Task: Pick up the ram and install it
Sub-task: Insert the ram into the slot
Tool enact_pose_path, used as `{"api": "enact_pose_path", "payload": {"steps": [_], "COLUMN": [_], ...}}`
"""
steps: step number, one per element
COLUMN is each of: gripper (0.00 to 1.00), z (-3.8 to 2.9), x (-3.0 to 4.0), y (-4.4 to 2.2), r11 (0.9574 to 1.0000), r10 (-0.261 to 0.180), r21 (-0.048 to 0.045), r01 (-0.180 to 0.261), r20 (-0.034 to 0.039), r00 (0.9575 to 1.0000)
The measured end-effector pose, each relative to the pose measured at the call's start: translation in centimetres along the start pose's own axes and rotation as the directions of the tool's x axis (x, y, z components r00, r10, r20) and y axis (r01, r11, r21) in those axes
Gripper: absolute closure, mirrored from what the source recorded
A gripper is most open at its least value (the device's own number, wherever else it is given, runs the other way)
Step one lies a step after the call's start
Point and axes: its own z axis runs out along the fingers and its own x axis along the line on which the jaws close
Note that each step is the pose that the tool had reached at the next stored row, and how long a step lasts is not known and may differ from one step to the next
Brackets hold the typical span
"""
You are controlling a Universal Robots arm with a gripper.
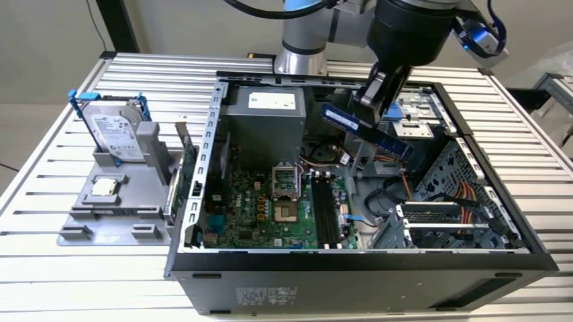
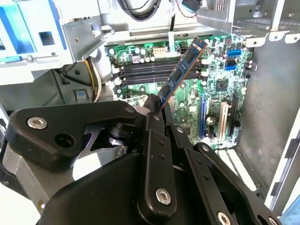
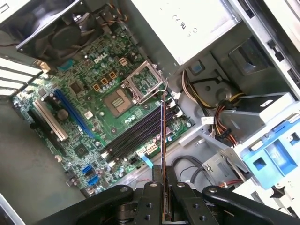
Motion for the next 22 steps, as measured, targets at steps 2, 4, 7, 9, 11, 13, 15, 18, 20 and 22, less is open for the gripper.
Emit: {"api": "enact_pose_path", "payload": {"steps": [2,4,7,9,11,13,15,18,20,22], "gripper": [1.00,1.00,1.00,1.00,1.00,1.00,1.00,1.00,1.00,1.00], "z": [0.00,0.00,0.00,0.00,0.00,0.00,0.00,0.00,0.00,0.00], "x": [0.00,0.00,0.00,0.00,0.00,0.00,0.00,0.00,0.00,0.00], "y": [0.00,0.00,0.00,0.00,0.00,0.00,0.00,0.00,0.00,0.00], "r11": [0.9998,0.9992,0.9977,0.9962,0.9944,0.9922,0.9897,0.9853,0.9820,0.9781], "r10": [0.020,0.039,0.068,0.087,0.106,0.125,0.143,0.171,0.189,0.208], "r21": [0.0000,-0.0001,-0.0002,-0.0002,-0.0003,-0.0003,-0.0005,-0.0006,-0.0006,-0.0007], "r01": [-0.020,-0.039,-0.068,-0.087,-0.106,-0.125,-0.143,-0.171,-0.189,-0.208], "r20": [0.0003,0.0006,0.0011,0.0013,0.0017,0.0019,0.0023,0.0028,0.0030,0.0033], "r00": [0.9998,0.9992,0.9977,0.9962,0.9944,0.9922,0.9897,0.9853,0.9820,0.9781]}}
